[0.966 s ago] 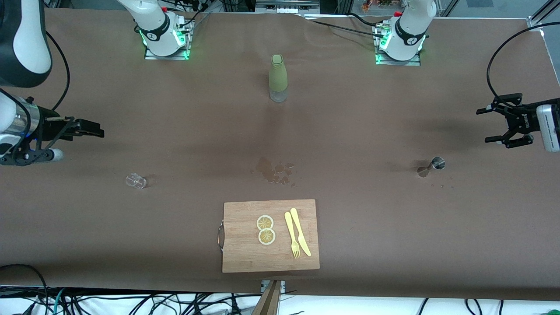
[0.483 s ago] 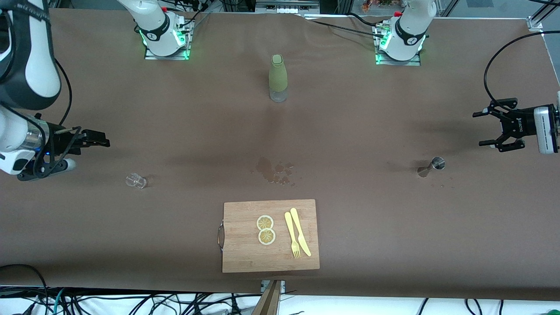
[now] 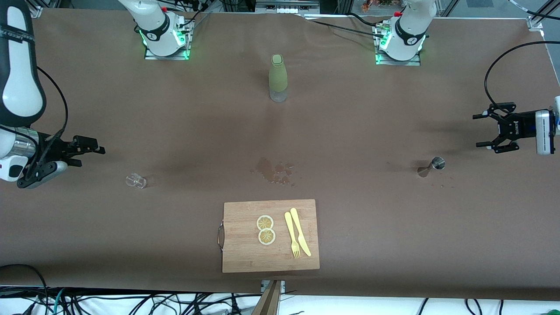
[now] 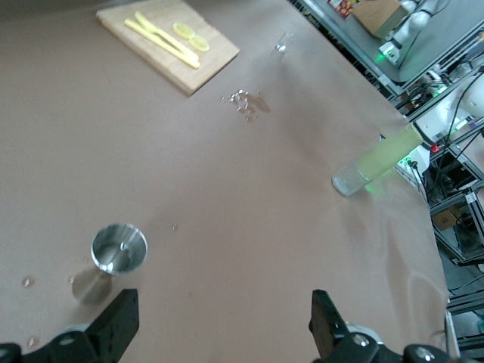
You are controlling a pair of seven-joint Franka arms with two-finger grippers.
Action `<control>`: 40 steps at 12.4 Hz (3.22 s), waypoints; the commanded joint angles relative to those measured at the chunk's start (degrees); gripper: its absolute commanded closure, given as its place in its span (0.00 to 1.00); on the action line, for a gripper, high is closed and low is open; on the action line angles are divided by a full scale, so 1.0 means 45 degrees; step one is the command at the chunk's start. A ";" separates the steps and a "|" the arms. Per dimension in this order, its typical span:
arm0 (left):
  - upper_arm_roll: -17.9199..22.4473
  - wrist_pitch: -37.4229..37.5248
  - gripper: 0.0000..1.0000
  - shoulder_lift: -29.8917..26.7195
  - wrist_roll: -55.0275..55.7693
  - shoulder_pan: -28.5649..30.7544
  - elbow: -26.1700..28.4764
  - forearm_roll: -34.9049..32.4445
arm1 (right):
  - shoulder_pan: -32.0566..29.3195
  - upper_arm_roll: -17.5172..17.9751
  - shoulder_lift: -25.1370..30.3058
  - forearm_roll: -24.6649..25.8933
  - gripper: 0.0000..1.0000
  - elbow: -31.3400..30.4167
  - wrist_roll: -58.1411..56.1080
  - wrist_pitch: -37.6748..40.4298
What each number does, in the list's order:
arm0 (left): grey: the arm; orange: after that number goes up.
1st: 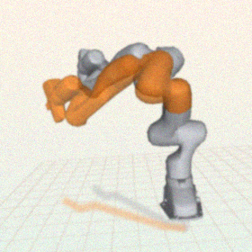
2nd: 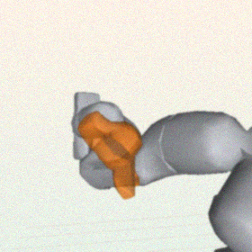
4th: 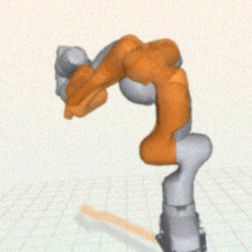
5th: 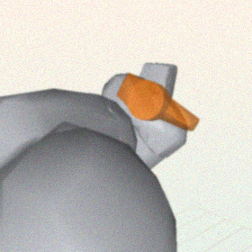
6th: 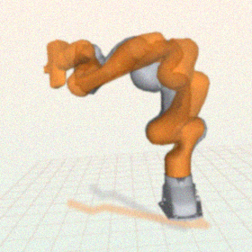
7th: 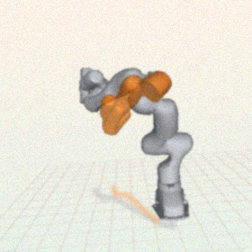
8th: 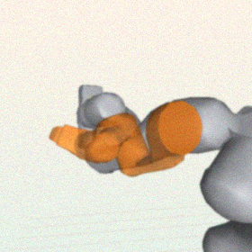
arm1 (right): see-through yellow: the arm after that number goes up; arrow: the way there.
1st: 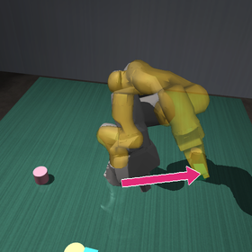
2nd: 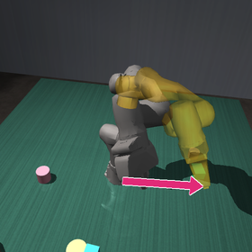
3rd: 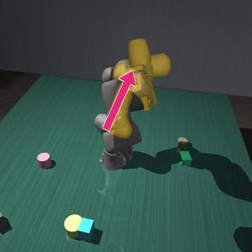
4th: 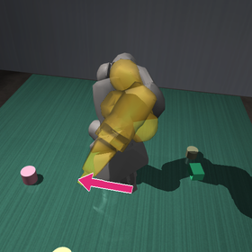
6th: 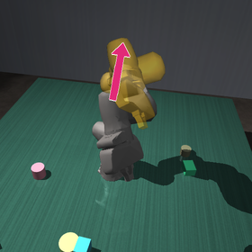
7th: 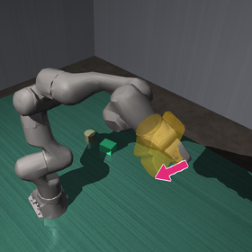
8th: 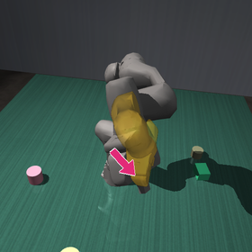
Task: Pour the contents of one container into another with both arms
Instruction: 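Lower the right gripper around the glass while the left gripper surrounds the jigger, then close the right gripper on the glass while the left gripper grips the jigger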
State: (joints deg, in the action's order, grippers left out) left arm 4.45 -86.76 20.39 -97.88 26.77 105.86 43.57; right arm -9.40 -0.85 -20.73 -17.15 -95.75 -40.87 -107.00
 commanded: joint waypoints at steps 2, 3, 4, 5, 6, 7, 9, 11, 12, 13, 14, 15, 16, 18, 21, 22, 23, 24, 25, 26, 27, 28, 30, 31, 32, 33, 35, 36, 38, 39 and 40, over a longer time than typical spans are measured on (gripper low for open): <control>-0.0071 0.0062 0.00 0.0682 -0.2305 0.0106 0.0050 0.1059 | -0.0877 0.0091 0.0174 -0.2702 0.00 -0.1551 -0.4263 -0.1686; -0.0071 0.0023 0.00 0.0839 -0.2756 0.0106 0.0011 0.1100 | -0.1014 0.0071 0.0019 -0.3794 0.00 -0.1883 -0.5552 -0.1980; -0.0071 0.0023 0.00 0.1053 -0.3070 0.0106 0.0011 0.1158 | -0.1228 0.0071 -0.0292 -0.4849 0.00 -0.1963 -0.6919 -0.2080; -0.0071 0.0042 0.00 0.1248 -0.3556 0.0126 0.0011 0.1449 | -0.1482 0.0071 -0.0740 -0.5846 0.00 -0.1945 -0.8170 -0.2081; -0.0052 0.0003 0.00 0.1502 -0.4238 0.0126 0.0011 0.1626 | -0.1659 0.0071 -0.1131 -0.6803 0.00 -0.1925 -0.9594 -0.2081; -0.0051 0.0022 0.00 0.1775 -0.4670 0.0145 0.0011 0.1840 | -0.1892 0.0071 -0.1483 -0.7818 0.00 -0.1886 -1.1020 -0.2081; -0.0051 0.0062 0.00 0.2283 -0.5354 0.0301 -0.0008 0.1997 | -0.2109 0.0071 -0.2012 -0.9113 0.00 -0.1847 -1.2921 -0.2042; -0.0051 -0.0035 0.00 0.2694 -0.6060 0.0379 -0.0144 0.2367 | -0.2361 0.0071 -0.2635 -1.0069 0.00 -0.1789 -1.4696 -0.1983; -0.0051 -0.0017 0.00 0.2850 -0.6081 0.0457 -0.0165 0.2544 | -0.2460 0.0071 -0.2968 -1.0539 0.00 -0.1595 -1.5479 -0.1925; -0.0071 -0.0016 0.00 0.3065 -0.6081 0.0574 -0.0184 0.2565 | -0.2480 0.0071 -0.3222 -1.0795 0.00 -0.1516 -1.6203 -0.1866; -0.0052 -0.0016 0.00 0.3183 -0.6100 0.0614 -0.0262 0.2739 | -0.2558 0.0071 -0.3495 -1.0933 0.00 -0.1322 -1.6867 -0.1672; -0.0051 -0.0016 0.00 0.3339 -0.6100 0.0614 -0.0359 0.3108 | -0.2636 0.0091 -0.3866 -1.0973 0.00 -0.0972 -1.7493 -0.1322; -0.0051 -0.0036 0.00 0.3398 -0.6081 0.0614 -0.0399 0.3595 | -0.2753 0.0091 -0.4275 -1.0993 0.00 -0.0601 -1.7924 -0.0894; -0.0051 -0.0036 0.00 0.3613 -0.6720 0.0634 -0.0438 0.3600 | -0.2774 0.0091 -0.4902 -1.0993 0.00 -0.0014 -1.8978 -0.0442; -0.0051 -0.0036 0.00 0.4120 -0.8561 0.0595 -0.0633 0.3756 | -0.2774 0.0091 -0.5859 -1.0954 0.00 0.0865 -1.9880 0.0669; -0.0051 -0.0036 0.00 0.4218 -0.8619 0.0556 -0.0634 0.3776 | -0.2774 0.0091 -0.6113 -1.0934 0.00 0.1216 -2.0268 0.0828; -0.0051 -0.0055 0.00 0.4296 -0.8659 0.0517 -0.0634 0.3776 | -0.2774 0.0091 -0.6405 -1.0934 0.00 0.1432 -2.0543 0.1061; -0.0051 -0.0055 0.00 0.4471 -0.8910 0.0497 -0.0634 0.3969 | -0.2774 0.0091 -0.6737 -1.0934 0.00 0.1744 -2.0739 0.1412; -0.0051 -0.0055 0.00 0.4608 -0.9338 0.0478 -0.0634 0.4165 | -0.2793 0.0071 -0.6992 -1.0915 0.00 0.1979 -2.0818 0.1725; -0.0051 -0.0094 0.00 0.4726 -0.9478 0.0458 -0.0634 0.4302 | -0.2793 0.0071 -0.7168 -1.0915 0.00 0.2039 -2.1013 0.1786; -0.0051 -0.0114 0.00 0.4882 -0.9595 0.0419 -0.0653 0.4419 | -0.2793 0.0071 -0.7267 -1.0915 0.00 0.2059 -2.1092 0.1787; -0.0051 -0.0114 0.00 0.5096 -0.9964 0.0303 -0.0711 0.4633 | -0.2774 0.0091 -0.7326 -1.0915 0.00 0.2156 -2.1247 0.1787; -0.0051 -0.0133 0.00 0.5603 -1.0493 0.0243 -0.1043 0.4907 | -0.2774 0.0091 -0.7462 -1.0895 0.00 0.2196 -2.1288 0.1787; -0.0051 -0.0153 0.00 0.5761 -1.0572 0.0185 -0.1121 0.4947 | -0.2754 0.0091 -0.7540 -1.0914 0.00 0.2196 -2.1288 0.1767; -0.0051 -0.0153 0.00 0.5897 -1.0650 0.0146 -0.1296 0.4967 | -0.2735 0.0091 -0.7619 -1.0915 0.00 0.2312 -2.1288 0.1767; -0.0051 -0.0172 0.00 0.6092 -1.0825 0.0126 -0.1394 0.5064 | -0.2696 0.0091 -0.7697 -1.0953 0.00 0.2352 -2.1269 0.1748; -0.0051 -0.0309 0.00 0.6230 -1.1118 0.0048 -0.1415 0.5162 | -0.2540 0.0110 -0.7756 -1.0973 0.00 0.2391 -2.1230 0.1651; -0.0051 -0.0348 0.00 0.6328 -1.1139 0.0009 -0.1434 0.5279 | -0.2481 0.0110 -0.7756 -1.0973 0.00 0.2391 -2.1210 0.1630; -0.0051 -0.0640 0.00 0.6445 -1.1837 -0.0166 -0.1571 0.5629 | -0.2403 0.0169 -0.7814 -1.0993 0.01 0.2391 -2.1190 0.1611; -0.0051 -0.0641 0.00 0.6504 -1.2113 -0.0399 -0.1571 0.5863 | -0.2344 0.0169 -0.7815 -1.0993 0.02 0.2411 -2.1152 0.1591; -0.0051 -0.0661 0.00 0.6640 -1.2155 -0.0440 -0.1571 0.5982 | -0.2325 0.0169 -0.7834 -1.0993 0.05 0.2411 -2.1151 0.1572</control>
State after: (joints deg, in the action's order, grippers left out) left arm 3.71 -89.05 48.59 -147.88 26.24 99.78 68.10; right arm -19.83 -0.39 -54.70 -65.76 -86.70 -135.99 -100.37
